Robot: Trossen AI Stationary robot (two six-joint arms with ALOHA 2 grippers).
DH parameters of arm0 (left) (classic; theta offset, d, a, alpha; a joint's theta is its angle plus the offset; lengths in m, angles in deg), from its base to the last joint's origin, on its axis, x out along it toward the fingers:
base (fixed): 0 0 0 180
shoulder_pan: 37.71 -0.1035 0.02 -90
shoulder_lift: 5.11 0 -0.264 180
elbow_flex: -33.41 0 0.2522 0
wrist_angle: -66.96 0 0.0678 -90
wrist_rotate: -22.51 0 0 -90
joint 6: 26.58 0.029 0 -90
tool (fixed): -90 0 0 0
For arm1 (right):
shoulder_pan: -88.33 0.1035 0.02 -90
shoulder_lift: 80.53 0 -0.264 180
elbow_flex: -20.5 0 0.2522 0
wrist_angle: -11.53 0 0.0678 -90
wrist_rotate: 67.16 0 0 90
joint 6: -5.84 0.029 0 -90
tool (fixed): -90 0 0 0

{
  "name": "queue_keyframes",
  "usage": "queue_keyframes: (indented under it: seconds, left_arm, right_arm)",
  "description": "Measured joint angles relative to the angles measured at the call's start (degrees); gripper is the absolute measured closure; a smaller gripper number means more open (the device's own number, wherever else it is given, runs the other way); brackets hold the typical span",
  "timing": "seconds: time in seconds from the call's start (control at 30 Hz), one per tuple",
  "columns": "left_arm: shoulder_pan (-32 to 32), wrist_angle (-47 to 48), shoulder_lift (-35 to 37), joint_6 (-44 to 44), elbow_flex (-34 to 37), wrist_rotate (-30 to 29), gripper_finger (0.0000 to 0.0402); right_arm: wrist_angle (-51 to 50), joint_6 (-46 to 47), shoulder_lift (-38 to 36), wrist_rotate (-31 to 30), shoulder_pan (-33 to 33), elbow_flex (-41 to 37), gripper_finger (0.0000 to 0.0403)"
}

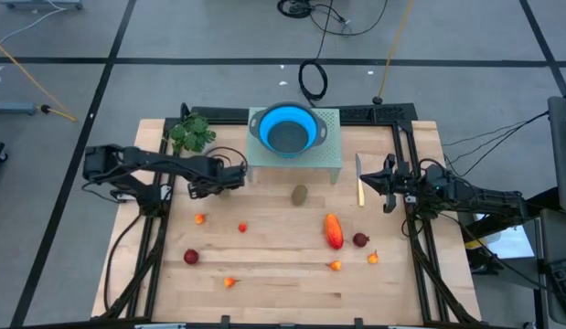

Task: Pick & Place Fruit
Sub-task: Put the kiwi into the colander on the shelf

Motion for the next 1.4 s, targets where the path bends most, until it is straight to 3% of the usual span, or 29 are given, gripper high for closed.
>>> queue_keyframes:
  seconds: [0.37, 0.73, 0.87, 1.17, 1.4]
  left_arm:
    - [-1.8, -1.5, -4.4, -1.1, 0.0, 5.2, 0.0037]
    - [-1.8, -1.5, -4.4, -1.0, 0.0, 1.1, 0.0039]
    - [-1.8, -1.5, -4.4, -0.4, 0.0, 0.8, 0.0070]
    - [-1.8, -1.5, -4.3, 1.2, 0.0, 1.0, 0.0197]
    - [-1.8, -0.9, -4.3, 2.4, 0.0, 1.0, 0.0205]
  right_arm:
    - [0.3, 0.1, 0.0, 0.0, 0.0, 0.0, 0.0403]
    - [0.3, 0.1, 0.0, 0.0, 0.0, 0.0, 0.0403]
    - [0.3, 0.1, 0.0, 0.0, 0.0, 0.0, 0.0403]
    - [0.3, 0.1, 0.0, -0.2, 0.0, 0.0, 0.0403]
    - [0.3, 0.1, 0.0, -0.2, 0.0, 0.0, 0.0403]
